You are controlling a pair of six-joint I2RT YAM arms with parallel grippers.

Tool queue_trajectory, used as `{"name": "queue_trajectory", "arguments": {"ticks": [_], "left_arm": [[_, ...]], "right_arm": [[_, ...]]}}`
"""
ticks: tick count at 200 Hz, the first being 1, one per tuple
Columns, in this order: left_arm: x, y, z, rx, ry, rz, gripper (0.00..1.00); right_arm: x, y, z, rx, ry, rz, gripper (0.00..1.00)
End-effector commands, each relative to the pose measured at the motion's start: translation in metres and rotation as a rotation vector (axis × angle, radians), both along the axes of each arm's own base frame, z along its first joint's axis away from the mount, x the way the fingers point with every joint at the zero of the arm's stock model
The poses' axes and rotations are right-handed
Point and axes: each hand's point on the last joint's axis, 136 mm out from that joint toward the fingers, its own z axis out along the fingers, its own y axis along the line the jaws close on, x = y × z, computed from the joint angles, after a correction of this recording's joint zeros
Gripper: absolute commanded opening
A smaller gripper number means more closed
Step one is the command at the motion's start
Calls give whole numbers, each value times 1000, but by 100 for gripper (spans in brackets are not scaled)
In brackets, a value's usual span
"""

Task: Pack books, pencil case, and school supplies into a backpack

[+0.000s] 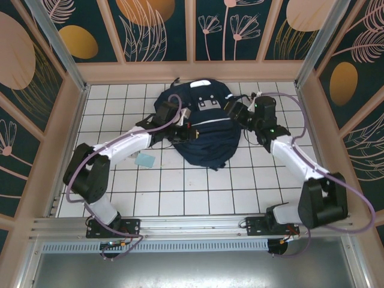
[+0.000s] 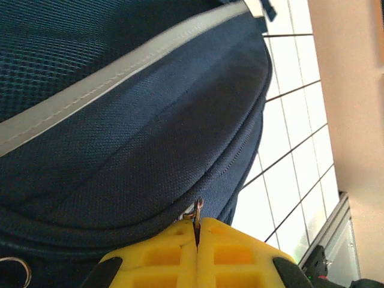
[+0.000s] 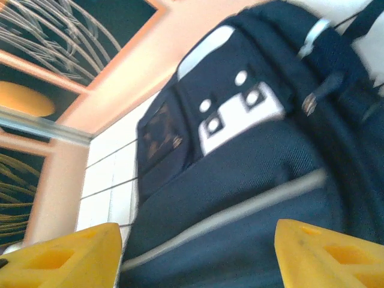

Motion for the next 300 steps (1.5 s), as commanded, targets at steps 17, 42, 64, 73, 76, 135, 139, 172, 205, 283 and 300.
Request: {"name": "queue_trajectory", "arguments": {"ticks": [17,42,64,73,76,135,139,172,205,283,300], "left_arm": [[12,-59,38,-140,-106,-80,0],[6,-73,40,-170,-106,-96,0],[0,-76,42,-178,-103,-102,0],[-5,-76,41,-178,-97,-110,0],[-6,-76,40,-177,-95,-112,0],[-23,-52,12,1,-97,-140,0],[-23,-49,11,20,-106,-142,0],[-20,-28,3,106,-138,-125,0],[14,20,-14,183,-133,37,0],[70,96,-33,446,-194,229,0],[72,100,-31,458,-195,243,0]], "right_arm": [[-39,24,-7,288,90,55,68],[-45,28,-28,327,136,29,68],[-37,33,-42,346,154,31,66],[-31,35,-43,358,147,31,65],[-29,36,-44,360,147,30,64],[7,34,-73,258,167,-29,5],[7,33,-75,253,168,-32,0],[4,25,-85,205,159,-56,0],[-4,18,-76,136,143,-49,0],[-14,4,-66,46,121,-54,0],[-11,7,-63,24,121,-27,0]]}}
